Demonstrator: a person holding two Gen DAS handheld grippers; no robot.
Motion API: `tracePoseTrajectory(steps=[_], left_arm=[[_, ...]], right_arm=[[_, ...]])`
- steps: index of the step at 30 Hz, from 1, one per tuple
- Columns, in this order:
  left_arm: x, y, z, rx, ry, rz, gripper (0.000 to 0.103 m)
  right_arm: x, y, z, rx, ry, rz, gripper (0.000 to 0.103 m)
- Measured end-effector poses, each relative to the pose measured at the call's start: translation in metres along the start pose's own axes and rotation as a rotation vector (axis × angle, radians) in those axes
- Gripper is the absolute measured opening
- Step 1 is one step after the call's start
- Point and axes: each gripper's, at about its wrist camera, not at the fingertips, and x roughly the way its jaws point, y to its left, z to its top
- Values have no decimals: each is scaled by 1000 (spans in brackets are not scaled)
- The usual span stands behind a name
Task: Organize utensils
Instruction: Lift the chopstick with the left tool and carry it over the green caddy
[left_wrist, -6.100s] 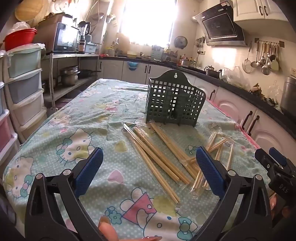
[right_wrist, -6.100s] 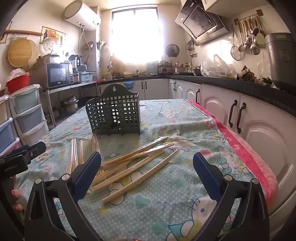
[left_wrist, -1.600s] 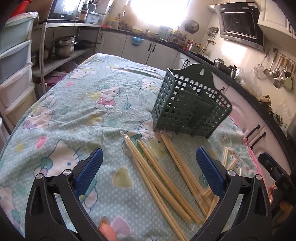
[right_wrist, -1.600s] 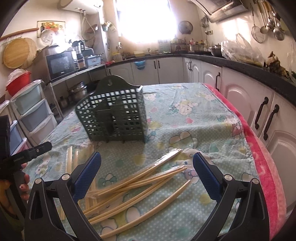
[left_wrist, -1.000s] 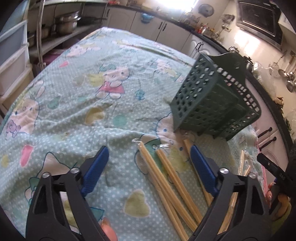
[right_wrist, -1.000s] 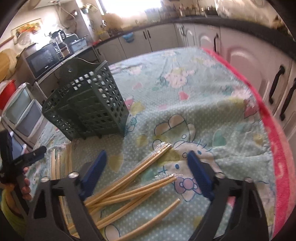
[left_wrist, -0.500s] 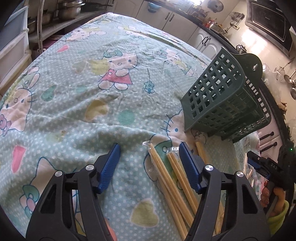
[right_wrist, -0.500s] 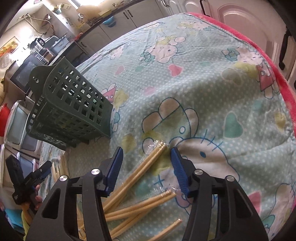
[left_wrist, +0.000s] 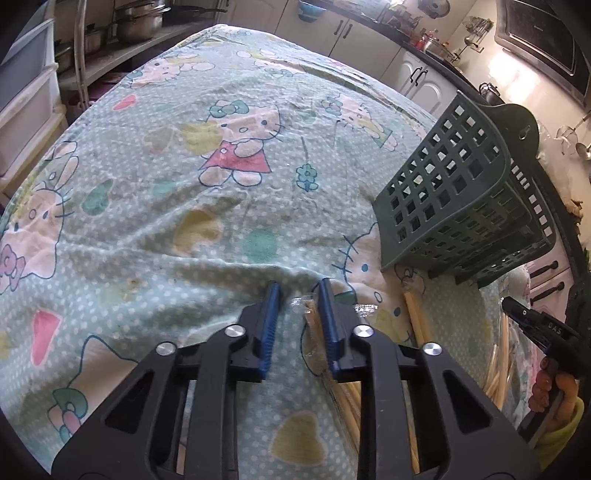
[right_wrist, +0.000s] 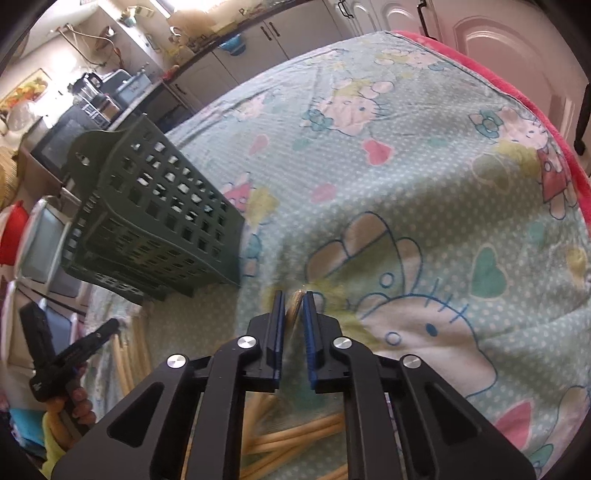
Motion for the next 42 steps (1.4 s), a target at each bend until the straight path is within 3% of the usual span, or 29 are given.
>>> tracePoseTrajectory(steps=[3,15,29,42], left_arm=[[-1,-1,0,4,2,-16,7],[-14,-1,6,-9,9,-127,3],[-84,-48,13,87,-117,-284,2],[-136,-91,20,183,-219,-357,2]], right_arm=[[-4,2,2,8,-5,51,5],[-27,15,7,-20,-60,116,5],[-89,57,-1,-144,-182,223,5],[-135,85,-4,-239,-299,277,5]])
